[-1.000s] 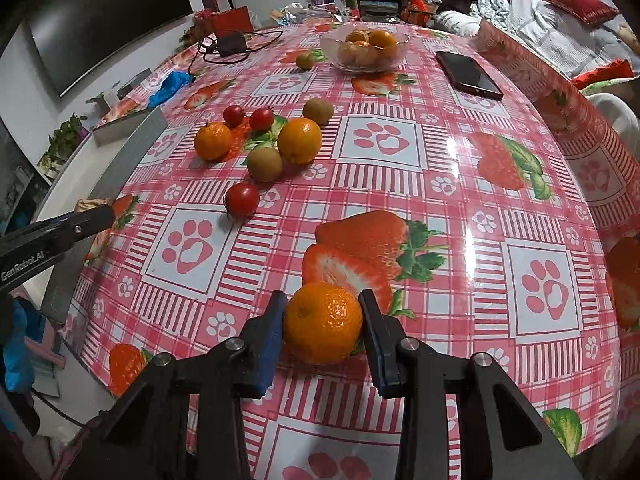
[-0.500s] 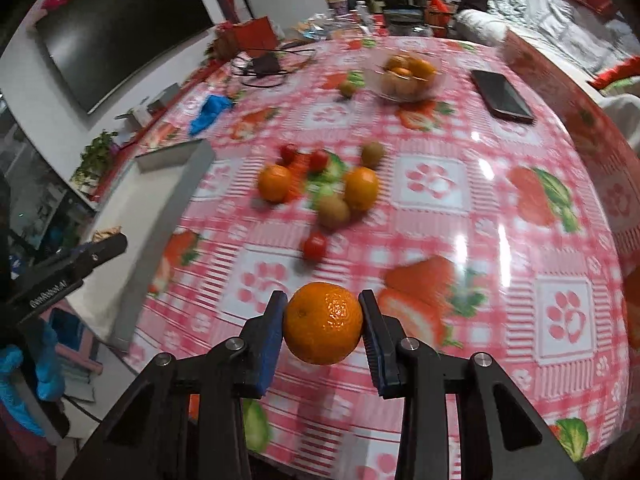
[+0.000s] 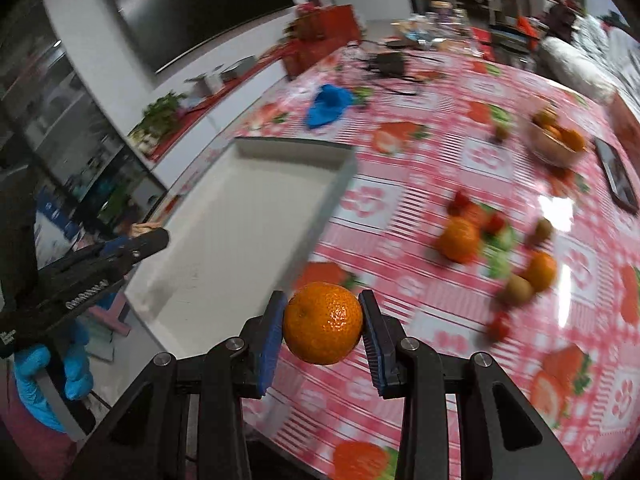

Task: Organize fruits
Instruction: 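Carry both fruits into the white tray and open both grippers to release, then grasp a second tangerine with the left gripper while the right gripper grasps a red cherry tomato, then carry the tangerine over the white tray with the left gripper while the right gripper carries the tomato toward it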

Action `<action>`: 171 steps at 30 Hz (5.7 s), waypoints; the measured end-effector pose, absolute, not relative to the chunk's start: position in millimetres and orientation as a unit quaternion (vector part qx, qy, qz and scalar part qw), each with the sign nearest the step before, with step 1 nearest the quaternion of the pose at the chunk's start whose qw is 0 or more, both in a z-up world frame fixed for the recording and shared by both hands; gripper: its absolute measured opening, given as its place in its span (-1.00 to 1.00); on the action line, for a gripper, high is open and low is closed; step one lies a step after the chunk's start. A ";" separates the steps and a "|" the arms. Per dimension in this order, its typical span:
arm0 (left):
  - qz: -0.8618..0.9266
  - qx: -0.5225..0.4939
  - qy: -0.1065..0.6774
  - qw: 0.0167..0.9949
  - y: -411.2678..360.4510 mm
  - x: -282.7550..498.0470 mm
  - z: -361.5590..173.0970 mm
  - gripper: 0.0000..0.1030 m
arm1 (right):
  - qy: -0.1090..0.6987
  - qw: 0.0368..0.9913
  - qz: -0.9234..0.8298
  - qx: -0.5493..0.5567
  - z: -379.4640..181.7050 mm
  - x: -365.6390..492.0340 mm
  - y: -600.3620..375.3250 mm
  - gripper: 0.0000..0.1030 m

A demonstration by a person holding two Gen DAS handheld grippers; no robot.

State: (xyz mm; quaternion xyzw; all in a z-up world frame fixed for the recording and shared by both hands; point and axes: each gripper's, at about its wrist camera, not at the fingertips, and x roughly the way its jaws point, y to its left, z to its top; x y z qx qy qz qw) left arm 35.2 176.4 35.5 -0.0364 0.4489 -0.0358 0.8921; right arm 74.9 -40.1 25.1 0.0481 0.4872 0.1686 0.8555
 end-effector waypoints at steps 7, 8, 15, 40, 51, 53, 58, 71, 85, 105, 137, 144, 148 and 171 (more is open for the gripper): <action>-0.013 -0.046 0.471 0.881 189.9 38.3 7.4 -0.37 | 0.509 0.835 0.206 0.028 12.1 94.2 9.7 -0.26; -0.014 -0.049 0.474 0.879 191.0 39.9 4.8 -0.37 | 0.512 0.833 0.209 0.027 9.9 96.3 14.7 -0.26; -0.018 -0.055 0.493 0.868 191.4 46.9 -15.4 -0.37 | 0.530 0.819 0.219 0.016 -4.9 107.9 38.2 -0.26; -0.041 -0.044 0.467 0.882 167.3 37.2 20.5 0.54 | 0.499 0.853 0.149 0.041 14.8 101.0 -19.4 0.71; -0.101 -0.001 0.431 0.896 108.1 43.6 91.2 0.56 | 0.494 0.865 0.022 0.086 10.1 71.2 -149.6 1.00; -0.108 0.011 0.425 0.899 95.1 47.0 100.9 0.57 | 0.498 0.862 -0.003 0.093 4.6 65.6 -170.2 1.00; -0.136 0.043 0.443 0.885 43.3 53.6 85.9 0.58 | 0.519 0.848 -0.044 0.092 -19.2 54.5 -206.0 1.00; -0.145 0.101 0.482 0.858 -63.8 93.8 4.1 0.57 | 0.512 0.856 -0.063 0.037 -48.4 25.5 -228.3 1.00; -0.128 0.095 0.507 0.847 -90.0 133.5 -34.4 -0.09 | 0.482 0.874 -0.060 0.022 -50.9 17.4 -223.2 1.00; -0.109 0.077 0.491 0.861 -27.1 43.0 -35.6 -0.24 | 0.505 0.862 -0.010 0.031 -48.4 47.2 -185.4 1.00; -0.145 0.011 0.484 0.863 8.0 8.0 -17.1 -0.24 | 0.496 0.858 0.020 0.131 -31.2 21.4 -213.6 -0.52; -0.159 0.005 0.470 0.868 12.0 1.5 2.1 -0.24 | 0.492 0.861 0.028 0.123 -22.5 16.6 -202.7 -0.52; -0.163 0.000 0.455 0.876 21.5 0.9 18.6 -0.24 | 0.487 0.865 0.030 0.116 -14.0 16.7 -197.0 -0.52; -0.071 -0.058 0.434 0.896 152.5 16.7 35.1 -0.24 | 0.487 0.864 0.110 0.061 13.0 53.9 -95.4 -0.52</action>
